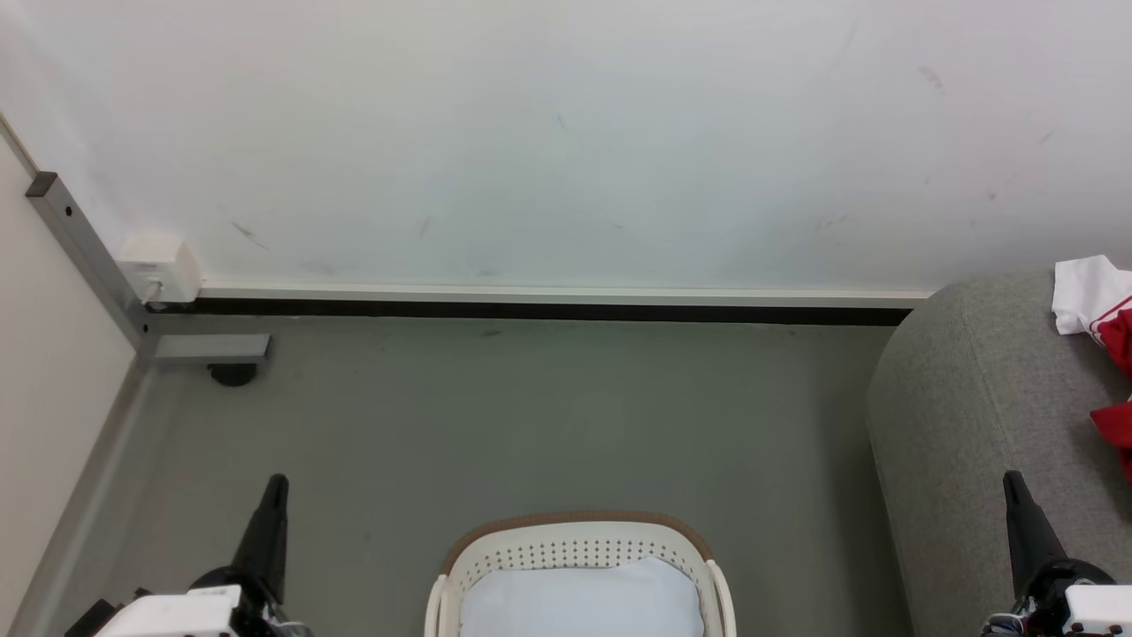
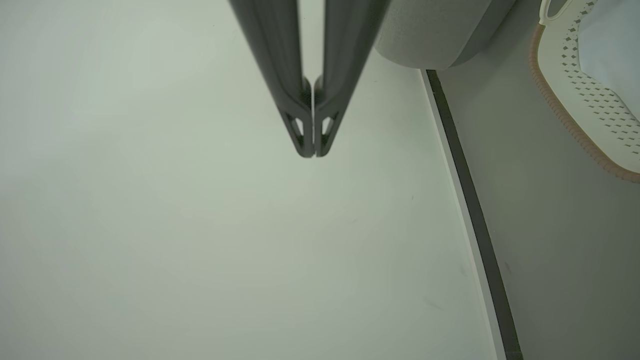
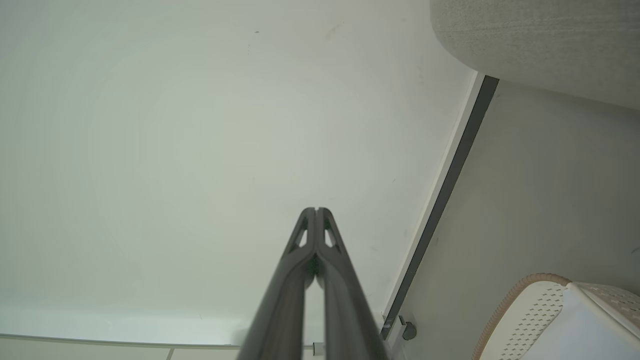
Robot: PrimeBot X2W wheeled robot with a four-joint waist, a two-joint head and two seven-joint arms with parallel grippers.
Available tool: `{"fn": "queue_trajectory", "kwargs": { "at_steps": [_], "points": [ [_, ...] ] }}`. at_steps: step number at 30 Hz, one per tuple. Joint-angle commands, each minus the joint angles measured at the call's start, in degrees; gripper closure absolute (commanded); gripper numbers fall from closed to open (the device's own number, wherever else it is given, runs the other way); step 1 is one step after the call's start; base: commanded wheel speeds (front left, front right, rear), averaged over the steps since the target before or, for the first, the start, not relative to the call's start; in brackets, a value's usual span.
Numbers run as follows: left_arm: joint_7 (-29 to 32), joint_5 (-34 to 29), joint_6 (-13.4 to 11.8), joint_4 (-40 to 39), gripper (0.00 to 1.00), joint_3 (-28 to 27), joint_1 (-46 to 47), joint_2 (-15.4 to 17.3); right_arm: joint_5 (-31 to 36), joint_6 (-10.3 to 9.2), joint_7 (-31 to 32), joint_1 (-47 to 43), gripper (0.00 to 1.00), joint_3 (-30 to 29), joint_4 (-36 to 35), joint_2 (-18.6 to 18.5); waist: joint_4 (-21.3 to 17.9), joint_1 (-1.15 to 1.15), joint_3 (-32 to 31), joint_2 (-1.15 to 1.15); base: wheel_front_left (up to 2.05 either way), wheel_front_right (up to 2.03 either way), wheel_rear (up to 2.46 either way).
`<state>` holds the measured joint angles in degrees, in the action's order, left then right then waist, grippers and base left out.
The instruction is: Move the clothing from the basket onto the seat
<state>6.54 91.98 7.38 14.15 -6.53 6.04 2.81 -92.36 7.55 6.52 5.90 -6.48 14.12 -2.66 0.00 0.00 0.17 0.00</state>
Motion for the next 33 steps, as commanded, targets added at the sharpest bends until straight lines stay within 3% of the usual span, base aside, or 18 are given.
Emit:
{"fn": "queue_trajectory", "kwargs": {
  "at_steps": [1,33],
  "points": [
    [0.2,0.78,0.24,-0.18,1.0,-0.12,0.53,0.13,-0.11,-0.12,0.23,0.72,1.0,-0.18,-0.26,-0.41,0.0,0.0,0.0,0.0,0.0,0.0,0.0],
    [0.2,0.79,0.24,-0.18,1.0,-0.11,0.53,0.13,-0.12,-0.12,0.23,0.72,1.0,-0.19,-0.26,-0.41,0.0,0.0,0.0,0.0,0.0,0.0,0.0]
  ]
}}
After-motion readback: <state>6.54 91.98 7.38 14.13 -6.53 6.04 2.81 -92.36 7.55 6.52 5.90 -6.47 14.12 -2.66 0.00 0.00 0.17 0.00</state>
